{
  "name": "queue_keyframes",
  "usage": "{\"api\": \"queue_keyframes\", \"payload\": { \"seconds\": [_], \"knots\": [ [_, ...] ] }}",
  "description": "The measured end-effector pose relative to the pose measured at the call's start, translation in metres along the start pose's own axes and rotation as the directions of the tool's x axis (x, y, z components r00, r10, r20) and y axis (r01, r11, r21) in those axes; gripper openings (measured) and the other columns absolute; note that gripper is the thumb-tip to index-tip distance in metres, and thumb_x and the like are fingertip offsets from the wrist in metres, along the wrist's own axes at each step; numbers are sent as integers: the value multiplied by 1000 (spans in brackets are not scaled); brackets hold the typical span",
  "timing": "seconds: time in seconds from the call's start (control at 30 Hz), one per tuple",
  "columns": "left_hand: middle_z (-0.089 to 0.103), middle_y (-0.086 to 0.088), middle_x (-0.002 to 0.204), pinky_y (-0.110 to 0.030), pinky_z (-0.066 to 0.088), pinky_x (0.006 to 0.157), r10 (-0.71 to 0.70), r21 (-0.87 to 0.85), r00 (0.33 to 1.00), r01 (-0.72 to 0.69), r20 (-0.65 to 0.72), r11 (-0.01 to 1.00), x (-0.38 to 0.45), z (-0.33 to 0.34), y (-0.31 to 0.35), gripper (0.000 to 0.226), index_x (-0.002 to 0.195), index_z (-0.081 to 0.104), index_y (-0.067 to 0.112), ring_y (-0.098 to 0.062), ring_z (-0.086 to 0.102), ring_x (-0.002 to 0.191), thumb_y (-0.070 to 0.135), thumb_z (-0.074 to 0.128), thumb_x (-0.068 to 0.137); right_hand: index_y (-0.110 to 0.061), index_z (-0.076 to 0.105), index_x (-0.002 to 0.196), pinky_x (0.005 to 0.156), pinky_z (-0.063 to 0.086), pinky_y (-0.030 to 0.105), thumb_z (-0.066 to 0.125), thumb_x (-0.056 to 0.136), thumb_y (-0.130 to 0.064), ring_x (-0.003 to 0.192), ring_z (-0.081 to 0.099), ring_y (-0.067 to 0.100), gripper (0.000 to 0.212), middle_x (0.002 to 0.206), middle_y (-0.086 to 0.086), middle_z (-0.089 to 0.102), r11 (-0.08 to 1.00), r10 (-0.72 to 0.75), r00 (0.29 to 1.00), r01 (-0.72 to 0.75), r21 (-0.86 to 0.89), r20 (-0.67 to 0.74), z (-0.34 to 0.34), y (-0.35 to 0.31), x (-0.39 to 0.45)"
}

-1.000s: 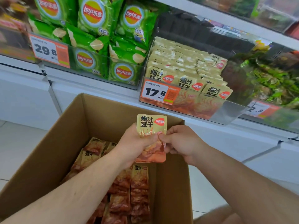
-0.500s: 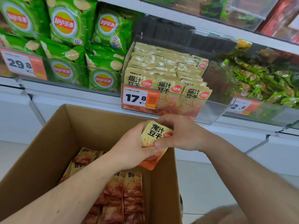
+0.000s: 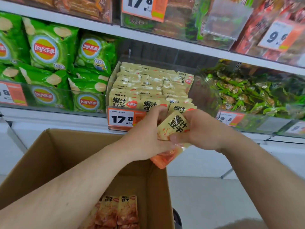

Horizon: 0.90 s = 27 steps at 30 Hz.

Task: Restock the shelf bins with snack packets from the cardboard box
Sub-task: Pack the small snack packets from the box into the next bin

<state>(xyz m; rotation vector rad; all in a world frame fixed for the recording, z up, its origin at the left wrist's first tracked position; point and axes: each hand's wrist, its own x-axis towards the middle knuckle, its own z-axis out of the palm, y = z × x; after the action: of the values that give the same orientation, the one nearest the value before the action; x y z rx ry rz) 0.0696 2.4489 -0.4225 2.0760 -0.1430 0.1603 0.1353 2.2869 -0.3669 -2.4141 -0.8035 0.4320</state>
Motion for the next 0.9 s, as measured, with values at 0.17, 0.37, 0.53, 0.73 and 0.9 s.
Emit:
{"api": "queue_keyframes", "payload": {
  "seconds": [0.17, 0.37, 0.53, 0.73, 0.9],
  "knots": [
    [51, 24, 103, -16, 48, 78, 103, 21, 983, -101, -154, 995, 44, 2, 36, 65, 132, 40, 33, 5, 56, 96, 25, 79, 81, -7, 75, 84, 60, 58, 35, 78, 81, -17, 70, 69, 24, 11, 82, 12, 75, 973, 231, 955, -225, 57, -183, -69, -6, -4],
    [55, 2, 129, -40, 40, 104, 268, 453, 919, -116, -288, 884, 93, -4, 28, 41, 128, 53, 20, -19, 50, 122, 34, 62, 91, 5, 69, 95, 58, 51, 35, 79, 78, -22, 61, 60, 27, 33, 81, 22, 72, 926, 369, 872, -375, 44, -324, -108, 5, 0],
    [19, 1, 164, -55, 8, 120, -126, 755, 986, 162, -105, 636, 118, -12, 6, 65, 153, 23, 39, -24, 12, 151, 68, 18, 95, -1, 70, 86, 70, 59, 52, 78, 72, -23, 69, 70, 34, 27, 82, 21, 72, 901, 365, 812, -432, -48, -456, -122, 15, 3],
    [13, 4, 165, -57, 4, 120, -138, 765, 986, 156, -89, 625, 120, -12, 4, 62, 153, 17, 45, -22, 7, 152, 65, 19, 95, -8, 63, 82, 61, 55, 34, 70, 74, -25, 62, 63, 27, 20, 77, 13, 67, 834, 290, 794, -484, -266, -535, -127, 16, 38],
    [9, 4, 166, -58, 1, 120, -170, 760, 982, 172, -82, 626, 123, -12, 1, 62, 153, 14, 45, -22, 3, 152, 64, 18, 95, -10, 55, 84, 57, 50, 31, 66, 78, -19, 68, 59, 24, 15, 78, 7, 60, 764, 269, 841, -484, -428, -470, -109, 28, 105]
  ]
}}
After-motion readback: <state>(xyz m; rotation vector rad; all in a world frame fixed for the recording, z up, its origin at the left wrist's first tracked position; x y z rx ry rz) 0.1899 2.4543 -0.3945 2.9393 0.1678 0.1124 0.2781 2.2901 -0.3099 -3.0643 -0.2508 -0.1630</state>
